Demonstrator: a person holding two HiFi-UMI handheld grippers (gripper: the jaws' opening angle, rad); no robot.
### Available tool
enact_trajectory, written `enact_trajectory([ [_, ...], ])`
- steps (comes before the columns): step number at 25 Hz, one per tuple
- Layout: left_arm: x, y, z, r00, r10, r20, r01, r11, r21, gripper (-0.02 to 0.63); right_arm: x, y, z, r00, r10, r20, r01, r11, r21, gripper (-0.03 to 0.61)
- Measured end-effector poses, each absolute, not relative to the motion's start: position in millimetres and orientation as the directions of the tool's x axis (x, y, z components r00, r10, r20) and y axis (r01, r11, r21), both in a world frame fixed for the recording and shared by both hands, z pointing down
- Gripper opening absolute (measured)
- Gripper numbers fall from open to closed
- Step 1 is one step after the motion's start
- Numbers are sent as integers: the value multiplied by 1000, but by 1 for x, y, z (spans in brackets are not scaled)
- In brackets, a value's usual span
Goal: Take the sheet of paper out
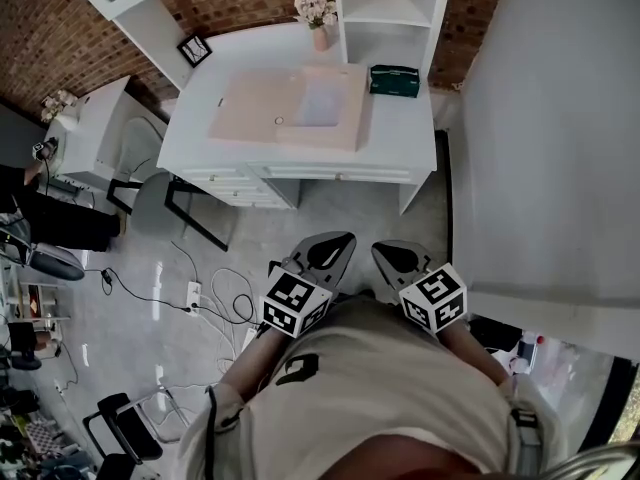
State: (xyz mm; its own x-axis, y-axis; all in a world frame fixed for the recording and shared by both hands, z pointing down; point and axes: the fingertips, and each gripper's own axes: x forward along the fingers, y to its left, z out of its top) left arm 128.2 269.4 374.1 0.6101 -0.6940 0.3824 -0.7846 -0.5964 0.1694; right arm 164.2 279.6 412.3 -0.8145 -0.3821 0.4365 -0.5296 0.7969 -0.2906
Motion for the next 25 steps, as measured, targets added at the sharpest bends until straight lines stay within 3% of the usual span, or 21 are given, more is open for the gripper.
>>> enact_trajectory([
  [16, 145, 254, 387, 659, -650, 378, -745, -634, 207, 17, 181, 268, 429, -783, -414, 465, -592, 726, -351, 18],
  [25, 107, 238, 389, 645, -677, 354, -762, -608, 225, 17, 143, 252, 430, -788, -374, 489, -563, 760, -325, 18],
])
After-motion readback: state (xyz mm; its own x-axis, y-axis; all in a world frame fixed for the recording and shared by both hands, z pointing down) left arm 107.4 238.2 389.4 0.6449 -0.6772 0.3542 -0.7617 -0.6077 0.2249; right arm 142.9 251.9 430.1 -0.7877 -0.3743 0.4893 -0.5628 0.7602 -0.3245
